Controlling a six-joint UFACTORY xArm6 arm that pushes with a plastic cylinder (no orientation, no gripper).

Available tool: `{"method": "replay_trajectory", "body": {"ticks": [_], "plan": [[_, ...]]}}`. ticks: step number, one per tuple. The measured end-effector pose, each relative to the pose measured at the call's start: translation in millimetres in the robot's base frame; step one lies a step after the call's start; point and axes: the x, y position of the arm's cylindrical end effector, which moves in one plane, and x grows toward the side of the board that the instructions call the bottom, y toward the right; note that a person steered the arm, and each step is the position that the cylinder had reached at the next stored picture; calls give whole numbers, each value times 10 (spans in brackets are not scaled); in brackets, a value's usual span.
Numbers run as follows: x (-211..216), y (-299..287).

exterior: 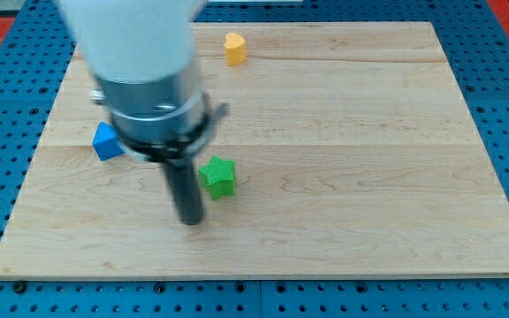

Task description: Push the green star in between blue triangle and blue cube

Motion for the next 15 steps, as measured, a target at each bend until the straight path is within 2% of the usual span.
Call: {"method": "replay_trajectory", "body": {"ticks": [1,2,3,4,5,6,8,10,11,12,13,14,15], "plan": [[-227,423],[-254,273],[-273,-332],[-205,-470],[-137,134],[-470,-105],[-654,-1041],[-756,-1160],[-723,-1313],[-431,-1774],[-669,-1731],[-897,-1389],[-911,-1650]]}}
